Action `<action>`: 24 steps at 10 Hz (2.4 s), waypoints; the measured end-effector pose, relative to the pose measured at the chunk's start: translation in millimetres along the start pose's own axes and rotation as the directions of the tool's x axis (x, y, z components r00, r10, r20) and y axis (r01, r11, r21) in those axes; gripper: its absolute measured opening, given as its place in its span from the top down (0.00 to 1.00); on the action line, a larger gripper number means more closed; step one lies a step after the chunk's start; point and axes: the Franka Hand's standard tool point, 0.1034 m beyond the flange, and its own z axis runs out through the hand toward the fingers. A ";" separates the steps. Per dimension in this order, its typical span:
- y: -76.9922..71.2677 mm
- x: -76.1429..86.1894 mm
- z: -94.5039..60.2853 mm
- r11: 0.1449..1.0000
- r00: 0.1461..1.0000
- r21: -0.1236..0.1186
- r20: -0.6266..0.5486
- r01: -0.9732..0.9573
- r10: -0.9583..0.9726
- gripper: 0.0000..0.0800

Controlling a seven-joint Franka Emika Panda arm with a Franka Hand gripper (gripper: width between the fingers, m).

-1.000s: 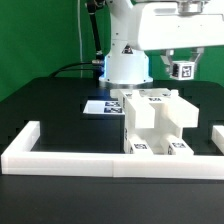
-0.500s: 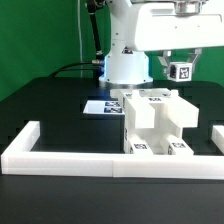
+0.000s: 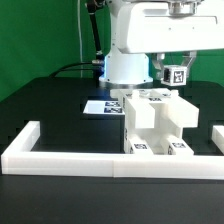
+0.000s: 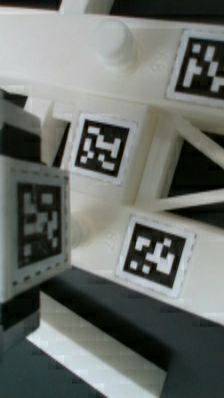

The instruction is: Assemble chair

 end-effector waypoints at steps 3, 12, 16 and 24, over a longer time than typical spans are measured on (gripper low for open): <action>-5.0 -1.4 7.6 1.000 1.000 0.003 0.012 0.001 -0.001 0.65; -4.4 -1.8 13.0 1.000 1.000 0.000 0.013 0.004 -0.004 0.65; -3.9 -0.9 13.0 1.000 1.000 0.000 0.012 0.007 -0.007 0.65; -4.1 -0.8 13.0 0.999 0.999 0.000 0.011 -0.036 0.036 0.65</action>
Offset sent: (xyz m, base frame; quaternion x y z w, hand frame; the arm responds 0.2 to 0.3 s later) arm -0.0020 0.0059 -0.0074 -0.0059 -0.0009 0.0036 1.0000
